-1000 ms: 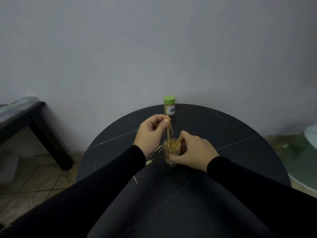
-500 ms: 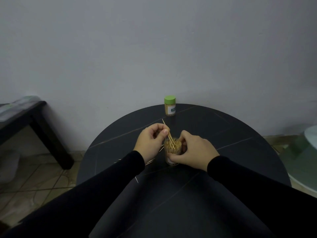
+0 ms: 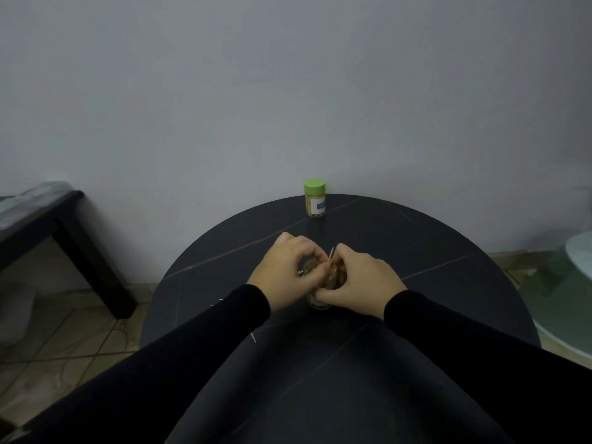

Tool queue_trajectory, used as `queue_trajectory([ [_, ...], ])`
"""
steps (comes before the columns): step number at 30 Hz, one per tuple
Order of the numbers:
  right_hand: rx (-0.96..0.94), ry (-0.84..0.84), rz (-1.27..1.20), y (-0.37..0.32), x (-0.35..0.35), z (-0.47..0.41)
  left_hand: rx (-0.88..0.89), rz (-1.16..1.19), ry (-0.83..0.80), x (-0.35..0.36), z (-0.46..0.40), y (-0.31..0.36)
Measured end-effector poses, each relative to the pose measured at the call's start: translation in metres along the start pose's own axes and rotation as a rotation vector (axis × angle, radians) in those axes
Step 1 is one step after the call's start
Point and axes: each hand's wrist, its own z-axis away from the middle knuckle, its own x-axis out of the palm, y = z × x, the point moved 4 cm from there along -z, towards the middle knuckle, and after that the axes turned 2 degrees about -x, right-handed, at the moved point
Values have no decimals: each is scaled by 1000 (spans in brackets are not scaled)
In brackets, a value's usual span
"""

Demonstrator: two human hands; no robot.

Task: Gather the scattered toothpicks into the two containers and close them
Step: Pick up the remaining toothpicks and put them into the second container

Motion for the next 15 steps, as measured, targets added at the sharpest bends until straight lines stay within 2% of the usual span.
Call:
queue_trajectory([
  [5, 5, 23, -14, 0, 0, 1, 67, 3, 48, -7, 0, 0],
  [9, -20, 26, -28, -1, 0, 1, 367, -390, -41, -9, 2, 9],
  [10, -26, 28, -27, -1, 0, 1, 397, -456, -48, -9, 2, 7],
  [15, -19, 7, -14, 0, 0, 1, 347, -369, -89, -13, 7, -13],
])
